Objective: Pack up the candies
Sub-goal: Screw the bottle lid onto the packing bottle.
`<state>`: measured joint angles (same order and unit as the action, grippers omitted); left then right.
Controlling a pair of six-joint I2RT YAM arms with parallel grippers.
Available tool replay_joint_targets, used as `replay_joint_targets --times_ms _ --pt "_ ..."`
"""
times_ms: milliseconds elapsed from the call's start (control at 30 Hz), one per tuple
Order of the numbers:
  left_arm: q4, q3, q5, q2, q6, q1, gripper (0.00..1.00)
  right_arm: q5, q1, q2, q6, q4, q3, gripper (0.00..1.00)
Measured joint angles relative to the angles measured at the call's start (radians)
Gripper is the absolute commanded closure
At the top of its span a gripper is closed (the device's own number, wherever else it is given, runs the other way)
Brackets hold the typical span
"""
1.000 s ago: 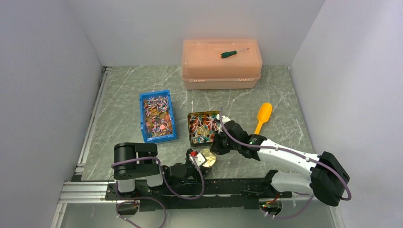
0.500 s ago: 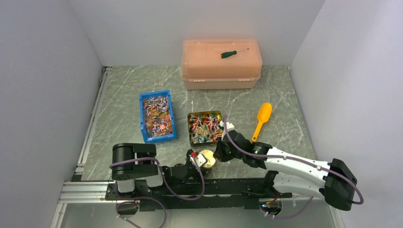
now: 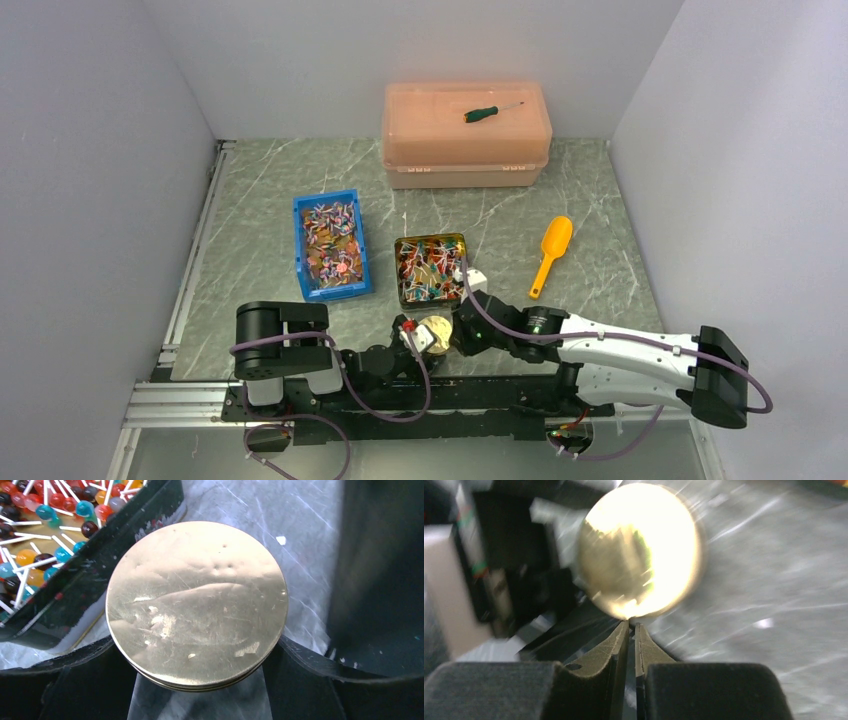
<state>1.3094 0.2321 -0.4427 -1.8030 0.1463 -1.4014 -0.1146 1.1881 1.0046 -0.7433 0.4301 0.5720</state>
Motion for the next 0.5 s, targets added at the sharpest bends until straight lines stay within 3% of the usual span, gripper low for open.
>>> replay_joint_targets --times_ms 200,500 --pt "-0.035 0.028 -0.023 0.000 -0.005 0.013 0.79 0.160 0.069 0.058 -0.028 0.042 0.008 0.86" --pt "-0.033 0.026 -0.026 0.000 -0.005 0.013 0.80 0.070 0.072 0.008 -0.035 0.162 0.119 0.77"
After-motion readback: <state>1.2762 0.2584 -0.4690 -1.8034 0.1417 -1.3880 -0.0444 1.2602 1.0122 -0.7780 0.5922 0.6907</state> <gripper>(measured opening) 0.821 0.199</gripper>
